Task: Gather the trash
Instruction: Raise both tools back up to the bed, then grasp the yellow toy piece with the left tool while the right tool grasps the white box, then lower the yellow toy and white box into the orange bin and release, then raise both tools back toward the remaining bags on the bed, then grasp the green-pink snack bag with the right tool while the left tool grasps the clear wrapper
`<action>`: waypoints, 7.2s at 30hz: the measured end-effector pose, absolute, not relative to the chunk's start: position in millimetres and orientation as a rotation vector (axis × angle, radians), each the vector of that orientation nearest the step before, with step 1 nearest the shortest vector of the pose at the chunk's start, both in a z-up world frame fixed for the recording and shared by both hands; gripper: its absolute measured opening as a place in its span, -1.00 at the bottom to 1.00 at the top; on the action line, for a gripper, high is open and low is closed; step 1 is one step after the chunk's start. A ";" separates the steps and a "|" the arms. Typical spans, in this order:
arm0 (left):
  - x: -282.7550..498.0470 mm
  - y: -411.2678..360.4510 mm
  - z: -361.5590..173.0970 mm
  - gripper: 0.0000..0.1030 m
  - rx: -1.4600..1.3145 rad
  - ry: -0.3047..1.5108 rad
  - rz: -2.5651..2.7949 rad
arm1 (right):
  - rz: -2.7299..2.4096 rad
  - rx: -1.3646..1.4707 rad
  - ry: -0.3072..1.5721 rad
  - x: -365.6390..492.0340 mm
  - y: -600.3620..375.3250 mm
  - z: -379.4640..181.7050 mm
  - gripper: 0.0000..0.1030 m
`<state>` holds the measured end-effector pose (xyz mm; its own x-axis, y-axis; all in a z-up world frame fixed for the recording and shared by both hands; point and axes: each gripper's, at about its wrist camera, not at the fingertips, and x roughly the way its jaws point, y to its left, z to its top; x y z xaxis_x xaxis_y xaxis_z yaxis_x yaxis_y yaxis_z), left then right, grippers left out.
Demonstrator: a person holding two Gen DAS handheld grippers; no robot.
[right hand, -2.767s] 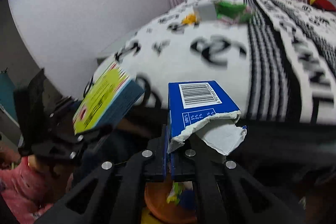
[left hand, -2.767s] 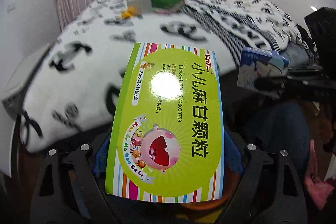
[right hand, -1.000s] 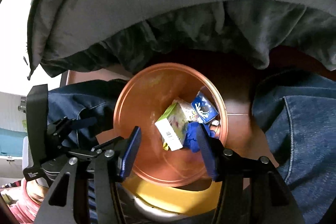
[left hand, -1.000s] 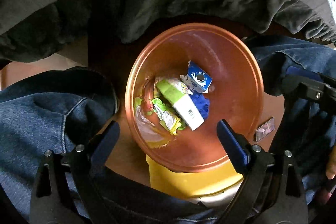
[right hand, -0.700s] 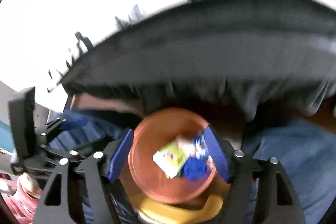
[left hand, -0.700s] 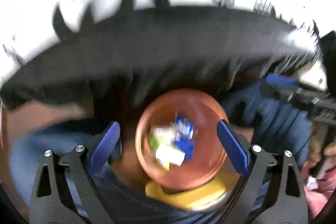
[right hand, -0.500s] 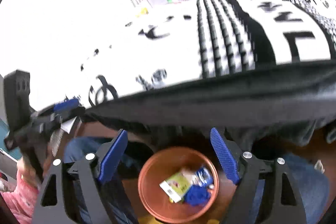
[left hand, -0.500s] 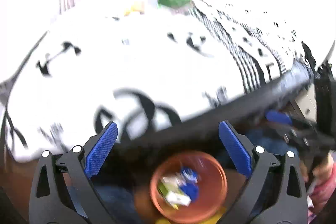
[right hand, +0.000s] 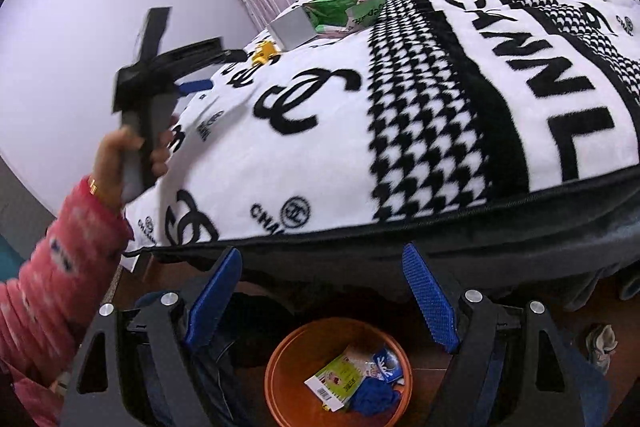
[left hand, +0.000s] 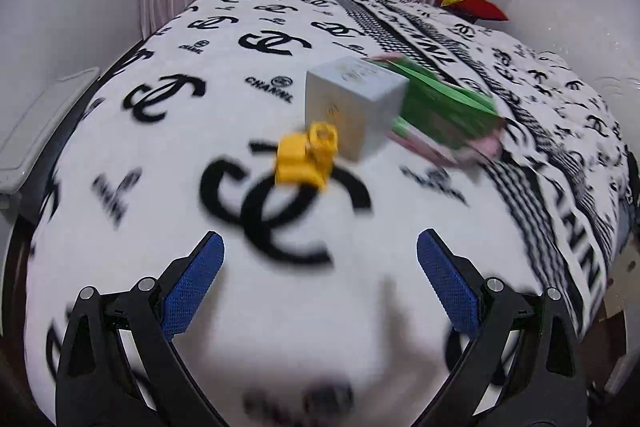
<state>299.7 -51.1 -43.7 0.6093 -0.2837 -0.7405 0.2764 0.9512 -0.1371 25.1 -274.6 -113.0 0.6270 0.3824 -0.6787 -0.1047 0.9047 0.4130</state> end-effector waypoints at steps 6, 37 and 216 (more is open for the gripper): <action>352.0 -57.2 -53.5 0.84 0.008 0.881 -0.276 | 0.277 0.345 0.859 41.4 -279.6 -112.3 0.58; 187.2 45.2 -39.3 -0.25 -0.069 0.823 -0.204 | 0.375 0.077 0.645 292.0 -178.4 -31.3 0.58; 499.0 -180.8 -62.9 -0.55 -0.483 1.170 -0.107 | 0.179 0.182 0.590 114.0 -359.7 -29.6 -0.79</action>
